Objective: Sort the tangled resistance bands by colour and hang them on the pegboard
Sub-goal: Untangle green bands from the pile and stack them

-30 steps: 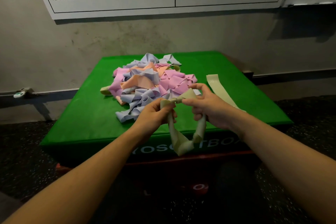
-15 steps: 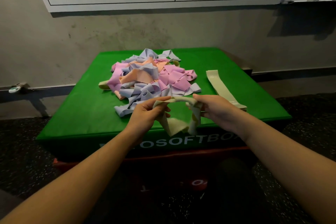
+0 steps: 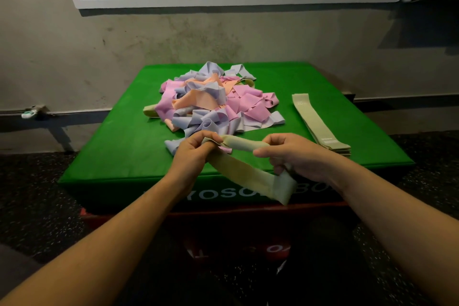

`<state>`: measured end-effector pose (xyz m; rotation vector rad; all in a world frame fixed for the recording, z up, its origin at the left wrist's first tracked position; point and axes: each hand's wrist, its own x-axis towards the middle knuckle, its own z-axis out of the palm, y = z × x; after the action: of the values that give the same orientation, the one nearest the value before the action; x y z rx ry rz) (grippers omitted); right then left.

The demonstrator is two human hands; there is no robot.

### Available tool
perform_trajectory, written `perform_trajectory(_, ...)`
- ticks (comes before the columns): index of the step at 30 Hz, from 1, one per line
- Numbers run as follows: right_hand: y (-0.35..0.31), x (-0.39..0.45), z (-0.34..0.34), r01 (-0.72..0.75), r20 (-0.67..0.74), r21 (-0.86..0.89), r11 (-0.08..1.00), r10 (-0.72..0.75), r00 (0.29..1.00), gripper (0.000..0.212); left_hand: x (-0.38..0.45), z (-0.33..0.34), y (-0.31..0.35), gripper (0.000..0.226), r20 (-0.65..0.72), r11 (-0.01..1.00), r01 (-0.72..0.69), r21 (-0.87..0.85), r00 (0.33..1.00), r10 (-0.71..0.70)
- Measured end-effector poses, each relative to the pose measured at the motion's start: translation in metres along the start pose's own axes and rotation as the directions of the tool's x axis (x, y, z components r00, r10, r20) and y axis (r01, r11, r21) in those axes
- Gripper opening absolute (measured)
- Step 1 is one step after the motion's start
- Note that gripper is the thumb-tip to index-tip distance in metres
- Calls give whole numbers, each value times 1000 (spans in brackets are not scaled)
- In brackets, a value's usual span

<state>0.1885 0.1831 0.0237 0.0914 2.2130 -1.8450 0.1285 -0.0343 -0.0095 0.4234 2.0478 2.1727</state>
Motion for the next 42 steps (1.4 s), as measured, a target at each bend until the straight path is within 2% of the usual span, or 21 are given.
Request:
perform_trajectory(1, 0, 0, 1, 22, -41, -54, 998, -24, 999, 14, -2, 0, 2, 31, 30, 1000, 7, -11, 1000, -7)
perform_trajectory(3, 1, 3, -1, 54, -106, -51, 997, -59, 993, 11, -4, -1, 3, 18, 99, 999, 28, -33, 995, -25)
perform_trajectory(5, 3, 7, -4, 92, -135, 64, 994, -83, 987, 17, -5, -2, 1, 8, 151, 999, 34, 11, 988, -35)
perform_trajectory(8, 1, 11, 1, 100, -133, 356, 929, -56, 990, 18, -7, 3, -4, 21, 178, 986, -14, 168, 984, -16)
perform_trajectory(10, 1, 11, 4, 90, -126, 414, 906, -41, 991, 23, -7, 8, -8, 19, 165, 979, -80, 186, 985, 49)
perform_trajectory(12, 0, 12, 3, 85, -128, 435, 896, -32, 991, 29, -6, 11, -9, 10, 147, 974, -133, 186, 984, 106)
perform_trajectory(15, -4, 12, 0, 56, -124, 426, 903, -3, 992, 35, -4, 12, -11, 28, 160, 970, -158, 184, 979, 129)
perform_trajectory(19, -6, 8, 3, 33, -103, 411, 911, 11, 995, 35, -6, 16, -6, 53, 181, 951, -136, 278, 980, 87)
perform_trajectory(20, -7, 6, 4, 35, -103, 426, 904, 10, 995, 32, -5, 17, -8, 51, 192, 936, -150, 317, 977, 92)
perform_trajectory(22, -9, 5, 6, 45, -103, 464, 885, 3, 995, 25, -3, 19, -11, 27, 206, 903, -189, 387, 972, 116)
perform_trajectory(24, -11, 5, 7, 55, -94, 459, 887, -13, 995, 18, -5, 22, -13, 10, 217, 910, -192, 368, 969, 116)
perform_trajectory(28, -12, 4, 8, 69, -68, 454, 888, -43, 997, 18, -8, 29, -5, 22, 180, 942, -170, 289, 976, 120)
perform_trajectory(31, -12, 5, 7, 66, -76, 462, 884, -34, 996, 18, -7, 28, -1, 19, 198, 939, -216, 269, 966, 166)
perform_trajectory(34, -12, 4, 4, 64, -70, 451, 890, -36, 997, 14, -9, 27, 2, 21, 273, 938, -237, 252, 948, 166)
perform_trajectory(35, -12, 3, 3, 60, -49, 438, 897, -42, 998, 19, -10, 28, 3, 20, 299, 937, -238, 256, 941, 158)
perform_trajectory(36, -13, 0, 0, 48, -18, 406, 913, -44, 999, 33, -12, 28, 5, 19, 315, 937, -239, 255, 936, 153)
perform_trajectory(38, -15, -6, -6, 29, 52, 241, 970, -42, 998, 59, -12, 28, 8, 17, 307, 950, -215, 226, 941, 140)
perform_trajectory(39, -16, -8, -7, 15, 74, 103, 995, -23, 997, 59, -10, 28, 8, 15, 294, 963, -184, 198, 948, 121)
perform_trajectory(41, -16, -7, -5, 4, 30, -90, 996, -1, 1000, 31, -9, 25, 10, 12, 270, 985, -115, 127, 960, 77)
perform_trajectory(42, -16, -6, -4, 13, -7, -66, 998, -14, 1000, 14, -8, 23, 10, 11, 263, 990, -94, 101, 963, 65)
